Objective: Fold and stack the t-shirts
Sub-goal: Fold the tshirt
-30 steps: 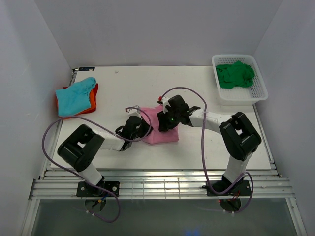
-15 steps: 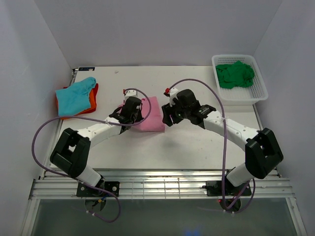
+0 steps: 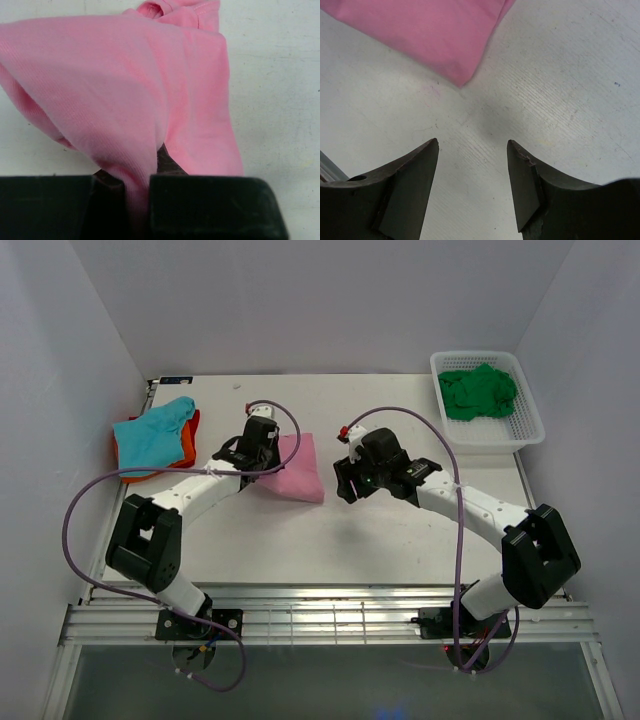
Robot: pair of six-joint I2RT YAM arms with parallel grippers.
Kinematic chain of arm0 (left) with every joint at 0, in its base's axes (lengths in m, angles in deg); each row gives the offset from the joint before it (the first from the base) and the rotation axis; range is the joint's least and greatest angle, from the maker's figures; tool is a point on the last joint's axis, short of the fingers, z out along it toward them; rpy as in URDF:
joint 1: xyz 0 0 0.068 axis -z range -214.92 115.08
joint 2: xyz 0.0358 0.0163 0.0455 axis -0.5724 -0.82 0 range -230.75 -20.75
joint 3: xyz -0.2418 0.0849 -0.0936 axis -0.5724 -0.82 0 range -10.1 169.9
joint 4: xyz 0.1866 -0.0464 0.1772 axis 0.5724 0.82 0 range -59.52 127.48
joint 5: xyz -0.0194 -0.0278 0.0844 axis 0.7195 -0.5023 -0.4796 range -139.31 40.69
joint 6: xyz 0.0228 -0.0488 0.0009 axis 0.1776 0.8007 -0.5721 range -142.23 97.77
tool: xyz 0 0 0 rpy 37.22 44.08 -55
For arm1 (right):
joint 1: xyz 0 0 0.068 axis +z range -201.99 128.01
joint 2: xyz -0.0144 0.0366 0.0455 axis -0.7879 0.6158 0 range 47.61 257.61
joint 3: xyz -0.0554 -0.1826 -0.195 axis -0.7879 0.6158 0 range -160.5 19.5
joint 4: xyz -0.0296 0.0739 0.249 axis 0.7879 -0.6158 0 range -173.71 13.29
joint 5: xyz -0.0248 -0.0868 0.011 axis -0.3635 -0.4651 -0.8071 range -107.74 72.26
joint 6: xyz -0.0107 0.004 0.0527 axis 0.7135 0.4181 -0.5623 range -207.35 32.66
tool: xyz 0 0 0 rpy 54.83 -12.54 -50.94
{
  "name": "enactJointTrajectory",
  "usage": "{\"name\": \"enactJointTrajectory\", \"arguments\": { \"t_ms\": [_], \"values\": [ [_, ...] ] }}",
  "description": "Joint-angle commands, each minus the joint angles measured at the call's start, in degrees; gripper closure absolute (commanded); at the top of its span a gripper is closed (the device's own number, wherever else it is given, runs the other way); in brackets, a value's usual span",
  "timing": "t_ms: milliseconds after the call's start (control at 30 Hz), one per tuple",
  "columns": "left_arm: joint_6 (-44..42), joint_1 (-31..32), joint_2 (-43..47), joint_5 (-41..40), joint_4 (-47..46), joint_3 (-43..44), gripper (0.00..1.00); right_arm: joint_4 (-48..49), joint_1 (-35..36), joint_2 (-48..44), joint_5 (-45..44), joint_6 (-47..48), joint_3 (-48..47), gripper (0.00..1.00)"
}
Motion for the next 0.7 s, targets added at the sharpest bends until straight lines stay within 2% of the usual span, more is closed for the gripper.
{"name": "enactJointTrajectory", "arguments": {
  "t_ms": [0, 167, 333, 567, 667],
  "values": [
    [1.6, -0.5, 0.2, 5.7, -0.2, -1.9, 1.0, 0.5, 0.2, -1.6, -1.0, 0.9, 0.4, 0.37],
    [7.7, -0.5, 0.2, 15.8, -8.7, -12.7, 1.0, 2.9, 0.2, -1.8, -1.2, 0.1, 1.1, 0.37],
    [10.4, -0.3, 1.4, 18.7, -14.2, -21.3, 1.0, 6.9, 0.2, -2.5, -1.3, -0.7, 1.8, 0.37],
    [11.5, 1.1, 0.9, 22.8, -20.2, -25.5, 1.0, 12.1, 0.2, 1.5, 3.1, -2.0, 1.1, 0.37],
    [12.6, 2.3, -0.1, 23.4, -22.2, -26.2, 1.0, 13.4, 0.3, 4.1, 4.7, -2.6, 0.6, 0.41]
  ]
}}
